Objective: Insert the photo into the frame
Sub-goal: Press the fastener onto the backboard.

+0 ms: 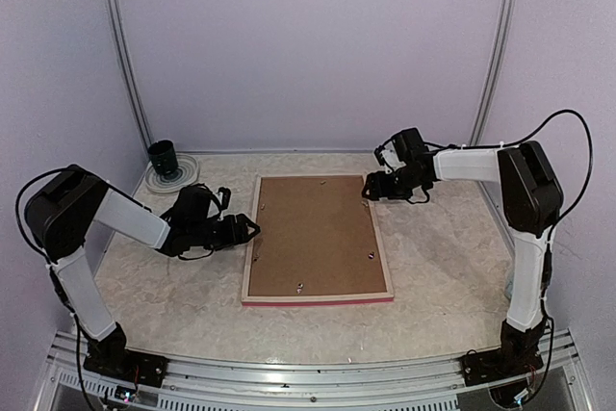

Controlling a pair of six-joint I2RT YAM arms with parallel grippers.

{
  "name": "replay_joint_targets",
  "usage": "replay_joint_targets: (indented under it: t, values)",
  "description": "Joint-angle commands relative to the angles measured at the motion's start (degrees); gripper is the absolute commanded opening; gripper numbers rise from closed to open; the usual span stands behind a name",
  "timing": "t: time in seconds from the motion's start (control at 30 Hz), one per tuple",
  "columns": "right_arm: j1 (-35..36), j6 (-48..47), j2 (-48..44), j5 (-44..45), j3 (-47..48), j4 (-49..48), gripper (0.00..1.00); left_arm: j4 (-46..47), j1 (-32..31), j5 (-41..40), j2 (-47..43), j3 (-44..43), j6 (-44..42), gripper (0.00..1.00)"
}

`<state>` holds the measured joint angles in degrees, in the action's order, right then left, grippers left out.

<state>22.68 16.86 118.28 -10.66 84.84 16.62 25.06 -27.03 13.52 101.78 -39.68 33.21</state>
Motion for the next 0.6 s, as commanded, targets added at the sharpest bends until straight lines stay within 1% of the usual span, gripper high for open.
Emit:
replay_joint_targets:
  t: [0.0,0.1,0.23,0.57]
  values:
    - [-0.6,-0.7,2.1,0.6,2.8,0.0,0.74,-0.9,0.8,1.6,3.8,-1.7,0.8,0.76]
    - [-0.5,-0.1,3.5,0.5,3.4,-0.2,0.73,0.9,1.1,3.4,5.4,-1.3,1.9,0.75]
    - [0.1,0.5,4.8,1.0,3.0,-0.5,0.73,0.4,1.0,2.4,6.4,-1.6,1.8,0.74]
    - [0.6,0.7,5.5,1.7,2.2,-1.1,0.65,-3.0,0.6,0.3,9.8,-3.9,1.9,0.61]
